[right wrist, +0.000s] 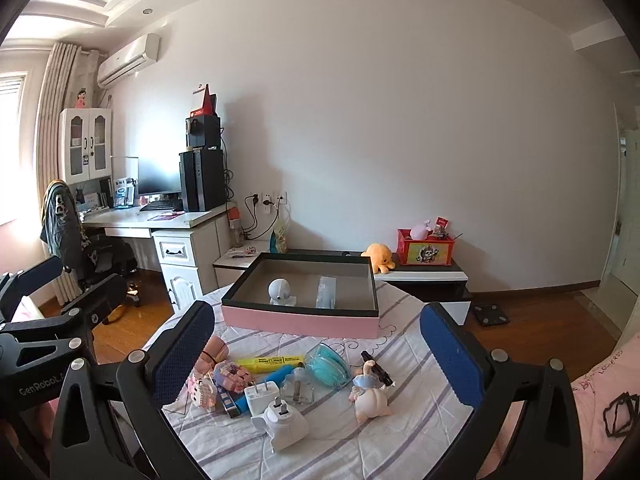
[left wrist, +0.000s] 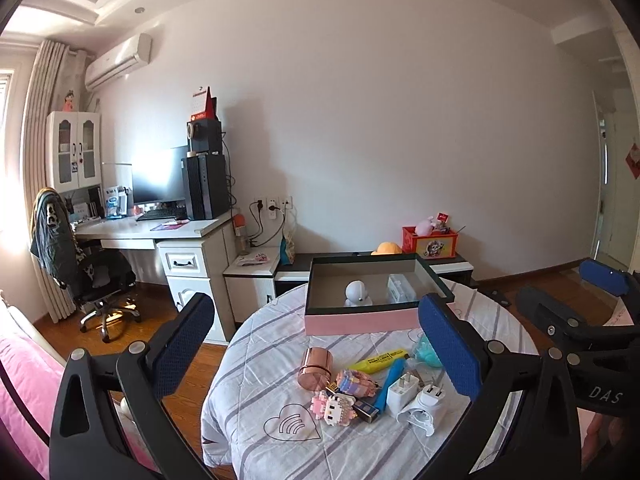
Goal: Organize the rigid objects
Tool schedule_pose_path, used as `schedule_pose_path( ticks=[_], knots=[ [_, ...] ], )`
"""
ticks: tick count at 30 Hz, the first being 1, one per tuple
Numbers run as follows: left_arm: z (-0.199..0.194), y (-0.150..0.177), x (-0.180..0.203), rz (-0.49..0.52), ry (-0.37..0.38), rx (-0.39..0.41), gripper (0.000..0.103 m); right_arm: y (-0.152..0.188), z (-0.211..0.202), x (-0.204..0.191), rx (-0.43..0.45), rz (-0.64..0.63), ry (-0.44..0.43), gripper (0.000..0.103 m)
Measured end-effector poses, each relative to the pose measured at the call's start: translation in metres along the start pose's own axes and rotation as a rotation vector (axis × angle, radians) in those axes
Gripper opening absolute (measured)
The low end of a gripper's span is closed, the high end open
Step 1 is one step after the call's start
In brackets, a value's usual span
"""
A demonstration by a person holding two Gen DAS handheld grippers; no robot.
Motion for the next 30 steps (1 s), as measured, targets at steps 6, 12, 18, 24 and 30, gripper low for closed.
schedule_pose_path(
  ticks=[6, 12, 18, 24, 30],
  knots=[
    [-0.028, -0.003, 0.000, -0.013, 0.013, 0.026, 0.103, 0.004, -0.036, -0.001, 0.028, -0.002, 0.022, 0.103],
    [-0.037, -0.002, 0.001, -0.021, 0.018, 0.036, 0.103, 0.003, -0.056, -0.001, 0.048, -0.006, 0.045, 0.103],
    [-0.043, -0.001, 0.001, -0.041, 0.028, 0.043, 0.103, 0.003, -0.062, -0.001, 0.051, 0.005, 0.043, 0.103],
    [-0.043, -0.003, 0.004, -0.048, 0.038, 0.038, 0.103, 0.004, -0.064, 0.000, 0.050, 0.002, 0.058, 0.103],
    [-0.043, -0.003, 0.004, -0.046, 0.033, 0.038, 0.103, 0.005, -0.065, -0.001, 0.049, 0.005, 0.056, 0.103]
  ],
)
Point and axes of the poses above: each gripper's, at about its wrist camera, not at the fingertips, and z roughly the way its jaws point, x to its right, y to its underside, the point moved 8 cm from there along z, roughly the way its jaws point, and after that the axes turned 10 degrees about -z, right-handed, at the moved point
